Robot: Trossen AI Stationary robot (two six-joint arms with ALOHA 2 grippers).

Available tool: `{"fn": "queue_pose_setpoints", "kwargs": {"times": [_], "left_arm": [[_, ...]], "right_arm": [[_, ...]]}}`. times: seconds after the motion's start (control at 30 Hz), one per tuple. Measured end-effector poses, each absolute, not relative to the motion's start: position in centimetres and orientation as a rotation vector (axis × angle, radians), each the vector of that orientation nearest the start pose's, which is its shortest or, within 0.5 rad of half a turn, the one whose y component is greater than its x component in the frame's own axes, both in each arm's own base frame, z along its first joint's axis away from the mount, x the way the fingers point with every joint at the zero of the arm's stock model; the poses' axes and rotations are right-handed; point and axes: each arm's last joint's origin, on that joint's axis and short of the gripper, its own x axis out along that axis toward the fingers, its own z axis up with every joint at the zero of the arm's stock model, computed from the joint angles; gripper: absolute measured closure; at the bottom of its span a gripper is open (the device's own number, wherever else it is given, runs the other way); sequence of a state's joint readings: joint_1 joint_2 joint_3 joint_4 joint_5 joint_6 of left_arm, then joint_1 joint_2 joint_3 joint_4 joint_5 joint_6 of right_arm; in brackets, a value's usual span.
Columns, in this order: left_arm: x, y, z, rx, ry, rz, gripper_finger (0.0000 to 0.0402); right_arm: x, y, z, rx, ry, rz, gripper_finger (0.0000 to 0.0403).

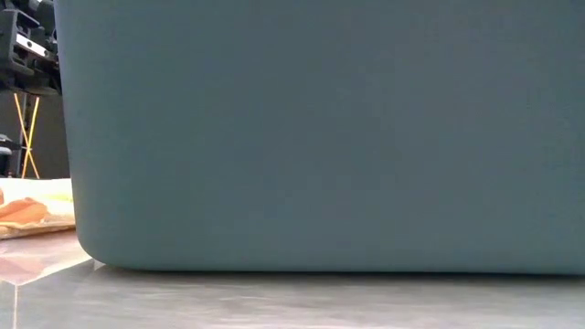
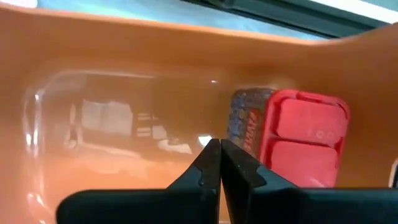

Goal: Sort spices by type
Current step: Put the top right red seasoning can into the orange bin

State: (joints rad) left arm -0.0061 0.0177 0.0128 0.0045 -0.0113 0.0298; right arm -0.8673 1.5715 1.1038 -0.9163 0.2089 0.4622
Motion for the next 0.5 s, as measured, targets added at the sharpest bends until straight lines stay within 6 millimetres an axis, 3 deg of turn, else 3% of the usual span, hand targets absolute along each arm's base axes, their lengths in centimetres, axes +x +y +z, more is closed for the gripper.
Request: {"fn": "queue_pose_setpoints", "kwargs": {"times": [0.5], "left_arm": [[9.80,-0.03,16.69,0.030,0.000,0.005,0.0401]], "right_arm": [[17.25,-21.52,21.52,0.801,1.260,-1.215,0.0402]]}}
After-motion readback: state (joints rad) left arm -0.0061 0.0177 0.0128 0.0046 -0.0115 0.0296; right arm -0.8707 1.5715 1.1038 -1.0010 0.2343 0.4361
